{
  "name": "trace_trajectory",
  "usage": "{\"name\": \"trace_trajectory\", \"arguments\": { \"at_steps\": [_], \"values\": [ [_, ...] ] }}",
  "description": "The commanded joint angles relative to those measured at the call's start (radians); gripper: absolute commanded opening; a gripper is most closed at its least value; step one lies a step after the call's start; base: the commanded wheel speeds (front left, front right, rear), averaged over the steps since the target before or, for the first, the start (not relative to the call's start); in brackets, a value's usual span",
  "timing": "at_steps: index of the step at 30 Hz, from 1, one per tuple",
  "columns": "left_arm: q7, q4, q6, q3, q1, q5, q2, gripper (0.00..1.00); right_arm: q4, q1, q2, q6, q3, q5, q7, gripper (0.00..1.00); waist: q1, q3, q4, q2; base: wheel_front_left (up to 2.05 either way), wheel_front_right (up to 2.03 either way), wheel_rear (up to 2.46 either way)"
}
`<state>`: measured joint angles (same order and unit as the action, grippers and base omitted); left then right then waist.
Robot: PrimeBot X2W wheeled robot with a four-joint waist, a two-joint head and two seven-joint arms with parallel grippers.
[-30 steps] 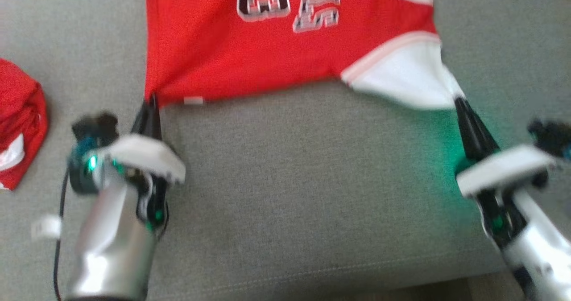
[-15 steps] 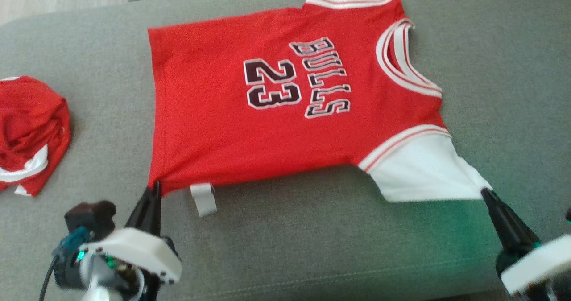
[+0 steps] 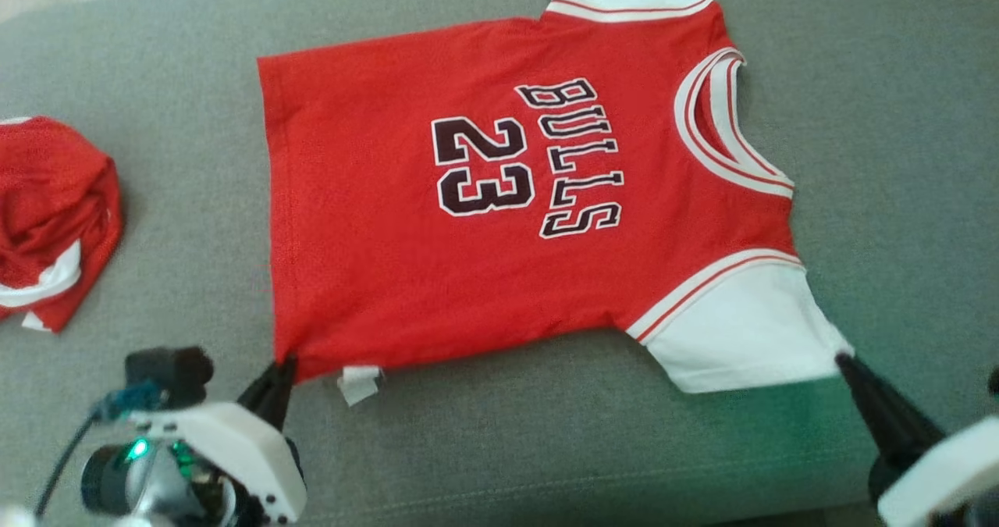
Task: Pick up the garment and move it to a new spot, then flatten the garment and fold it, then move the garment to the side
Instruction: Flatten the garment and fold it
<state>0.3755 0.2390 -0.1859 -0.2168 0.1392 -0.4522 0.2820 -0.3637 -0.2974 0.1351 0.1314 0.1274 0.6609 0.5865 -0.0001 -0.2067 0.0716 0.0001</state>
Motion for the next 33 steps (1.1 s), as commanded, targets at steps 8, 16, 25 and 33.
{"name": "trace_trajectory", "arguments": {
  "at_steps": [8,16,25,33],
  "values": [
    [0.151,-0.129,0.107,0.064,-0.253,-0.16,0.064,0.0,0.068,0.29,0.076,-0.001,-0.014,0.007,0.038,0.0,0.0001,-0.1,-0.015,-0.0001,0.0,0.0,0.0],
    [0.242,-0.235,0.18,0.079,-0.436,-0.292,0.056,0.0,0.29,0.579,0.156,-0.001,-0.085,0.038,0.004,0.0,0.0001,-0.158,-0.034,-0.0001,0.0,0.0,0.0],
    [0.257,-0.349,0.216,0.1,-0.57,-0.353,0.048,0.0,0.514,0.811,0.228,-0.001,-0.219,0.091,-0.128,0.0,0.0001,-0.2,-0.045,-0.0001,0.0,0.0,0.0],
    [0.178,-0.432,0.236,0.112,-0.601,-0.361,0.015,0.05,0.623,0.882,0.262,-0.001,-0.343,0.12,-0.293,0.76,0.0001,-0.216,-0.049,-0.0001,0.0,0.0,0.0]
  ]
}}
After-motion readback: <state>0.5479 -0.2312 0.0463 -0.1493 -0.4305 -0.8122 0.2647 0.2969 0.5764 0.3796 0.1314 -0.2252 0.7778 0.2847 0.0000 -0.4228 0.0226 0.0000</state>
